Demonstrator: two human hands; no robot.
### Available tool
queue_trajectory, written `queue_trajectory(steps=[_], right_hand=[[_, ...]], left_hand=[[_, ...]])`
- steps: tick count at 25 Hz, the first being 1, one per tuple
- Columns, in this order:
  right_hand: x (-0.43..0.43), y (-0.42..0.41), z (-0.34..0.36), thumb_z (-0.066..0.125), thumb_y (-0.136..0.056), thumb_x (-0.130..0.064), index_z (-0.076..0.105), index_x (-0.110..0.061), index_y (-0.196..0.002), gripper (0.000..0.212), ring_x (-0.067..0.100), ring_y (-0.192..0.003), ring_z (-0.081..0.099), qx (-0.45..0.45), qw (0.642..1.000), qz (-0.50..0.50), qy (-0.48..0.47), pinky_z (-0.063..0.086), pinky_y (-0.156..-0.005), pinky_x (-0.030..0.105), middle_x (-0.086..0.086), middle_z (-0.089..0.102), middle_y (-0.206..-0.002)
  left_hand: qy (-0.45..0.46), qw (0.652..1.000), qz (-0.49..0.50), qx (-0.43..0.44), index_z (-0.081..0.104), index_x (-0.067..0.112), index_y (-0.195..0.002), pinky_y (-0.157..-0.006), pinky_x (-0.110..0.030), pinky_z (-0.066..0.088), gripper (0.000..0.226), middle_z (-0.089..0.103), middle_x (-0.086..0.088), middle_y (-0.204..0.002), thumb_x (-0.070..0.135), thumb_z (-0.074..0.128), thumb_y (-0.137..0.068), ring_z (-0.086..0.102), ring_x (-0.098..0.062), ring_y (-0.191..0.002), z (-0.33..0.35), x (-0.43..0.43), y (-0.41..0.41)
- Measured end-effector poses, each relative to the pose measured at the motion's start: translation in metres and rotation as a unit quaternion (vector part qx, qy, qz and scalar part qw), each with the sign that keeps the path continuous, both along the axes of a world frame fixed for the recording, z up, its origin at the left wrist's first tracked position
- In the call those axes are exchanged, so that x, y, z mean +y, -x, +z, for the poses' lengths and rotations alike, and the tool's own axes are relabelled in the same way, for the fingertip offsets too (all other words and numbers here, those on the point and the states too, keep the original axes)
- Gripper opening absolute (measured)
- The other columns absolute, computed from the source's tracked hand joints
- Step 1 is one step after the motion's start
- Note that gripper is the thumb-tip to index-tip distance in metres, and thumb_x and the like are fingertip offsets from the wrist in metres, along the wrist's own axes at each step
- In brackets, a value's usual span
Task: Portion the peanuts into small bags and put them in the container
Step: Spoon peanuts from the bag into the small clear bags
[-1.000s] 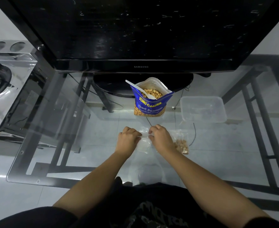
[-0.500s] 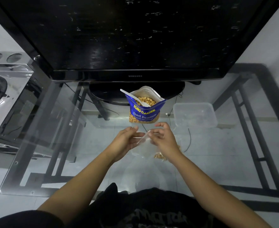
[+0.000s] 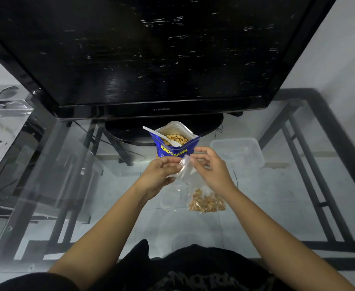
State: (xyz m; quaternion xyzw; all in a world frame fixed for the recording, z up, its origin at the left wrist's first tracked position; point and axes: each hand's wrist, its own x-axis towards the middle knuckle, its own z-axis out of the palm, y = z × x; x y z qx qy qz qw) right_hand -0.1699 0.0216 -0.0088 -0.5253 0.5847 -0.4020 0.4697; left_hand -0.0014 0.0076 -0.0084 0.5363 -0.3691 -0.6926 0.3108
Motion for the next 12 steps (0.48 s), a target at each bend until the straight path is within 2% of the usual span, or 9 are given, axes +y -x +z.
queue_trajectory(steps=[4, 8, 12], right_hand=[[-0.003, 0.004, 0.004, 0.075, -0.076, -0.025, 0.057, -0.021, -0.106, 0.035, 0.008, -0.074, 0.062, 0.015, 1.0, -0.008, -0.011, 0.046, -0.068, 0.013, -0.008, 0.067, -0.077], [-0.01, 0.008, 0.011, 0.074, -0.078, -0.022, 0.054, -0.028, -0.107, 0.035, 0.0, -0.069, 0.061, 0.019, 1.0, 0.019, 0.007, 0.044, -0.068, 0.007, -0.009, 0.069, -0.076], [-0.012, 0.01, 0.015, 0.068, -0.084, -0.02, 0.051, -0.031, -0.108, 0.031, 0.0, -0.074, 0.063, 0.032, 0.998, 0.03, 0.05, 0.045, -0.072, 0.007, -0.008, 0.072, -0.08]], left_hand=[[0.018, 1.0, -0.008, -0.015, 0.066, 0.009, -0.098, -0.065, -0.02, 0.048, 0.02, 0.063, -0.002, -0.079, 0.002, 0.067, -0.08, 0.059, -0.01, -0.074, 0.008, -0.005, -0.003], [-0.035, 0.997, 0.026, 0.065, 0.068, 0.012, -0.085, -0.055, -0.015, 0.048, 0.01, 0.063, 0.004, -0.066, 0.004, 0.062, -0.083, 0.055, -0.004, -0.057, 0.013, -0.005, 0.003], [-0.089, 0.986, 0.069, 0.125, 0.067, 0.012, -0.086, -0.048, -0.014, 0.048, 0.009, 0.061, -0.001, -0.069, 0.01, 0.058, -0.088, 0.055, -0.005, -0.05, 0.015, -0.005, 0.008]])
